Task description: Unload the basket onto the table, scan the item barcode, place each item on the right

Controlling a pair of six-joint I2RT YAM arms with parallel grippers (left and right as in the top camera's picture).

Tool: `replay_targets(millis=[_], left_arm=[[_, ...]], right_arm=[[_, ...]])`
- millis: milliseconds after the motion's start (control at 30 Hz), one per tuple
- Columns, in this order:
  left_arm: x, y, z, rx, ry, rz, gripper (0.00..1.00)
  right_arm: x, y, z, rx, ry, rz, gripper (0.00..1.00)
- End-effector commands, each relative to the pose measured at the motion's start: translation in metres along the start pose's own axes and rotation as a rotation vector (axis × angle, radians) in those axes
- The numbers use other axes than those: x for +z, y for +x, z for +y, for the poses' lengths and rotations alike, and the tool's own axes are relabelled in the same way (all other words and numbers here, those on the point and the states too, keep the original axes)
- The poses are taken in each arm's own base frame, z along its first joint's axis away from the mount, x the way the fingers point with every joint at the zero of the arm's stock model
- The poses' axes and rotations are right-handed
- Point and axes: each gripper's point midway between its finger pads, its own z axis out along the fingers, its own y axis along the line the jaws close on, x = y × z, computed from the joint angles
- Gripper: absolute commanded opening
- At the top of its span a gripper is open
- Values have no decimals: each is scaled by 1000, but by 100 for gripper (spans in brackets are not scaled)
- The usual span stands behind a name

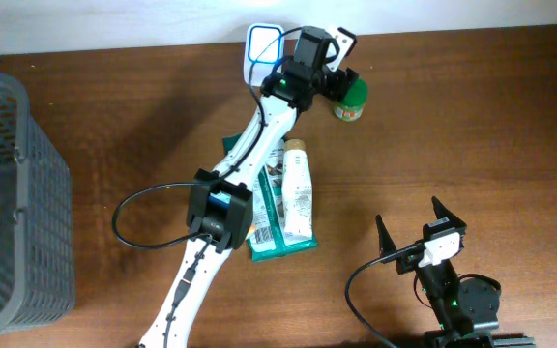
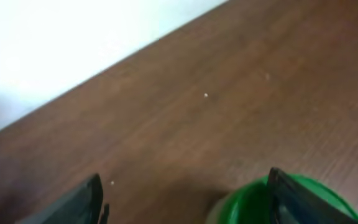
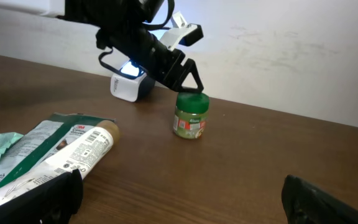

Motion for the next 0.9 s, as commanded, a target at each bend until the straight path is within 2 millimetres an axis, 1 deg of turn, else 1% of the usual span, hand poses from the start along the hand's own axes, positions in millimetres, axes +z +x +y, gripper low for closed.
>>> replay_targets(millis=[0,100,167,233,333,433,500,567,733,867], left_arm=[[16,21,6,30,-16,22,73],[16,27,-3,29,13,45,74],[16,37,-10,25,30,87,75],[15,53,-18,19,45,156,76],[12,70,-27,14,59,229,76],[8,81,-29,5,64,277,77],[1,88,-36,-9,101,325,77],[-4,93,-40,-18,121,354,77],[-17,94,-50,-34,164,398,77],[-37,90,-54,-42,169,445,77]], right_arm=[[0,1,1,4,-4,0,98],[0,1,1,4,-4,0,98],[0,1,1,4,-4,0,98],[0,1,1,4,-4,0,98],[0,1,1,4,-4,0,98],[0,1,1,4,-4,0,98],[0,1,1,4,-4,0,98],[0,1,1,4,-4,0,98],[0,1,1,4,-4,0,98],[0,1,1,4,-4,0,98]])
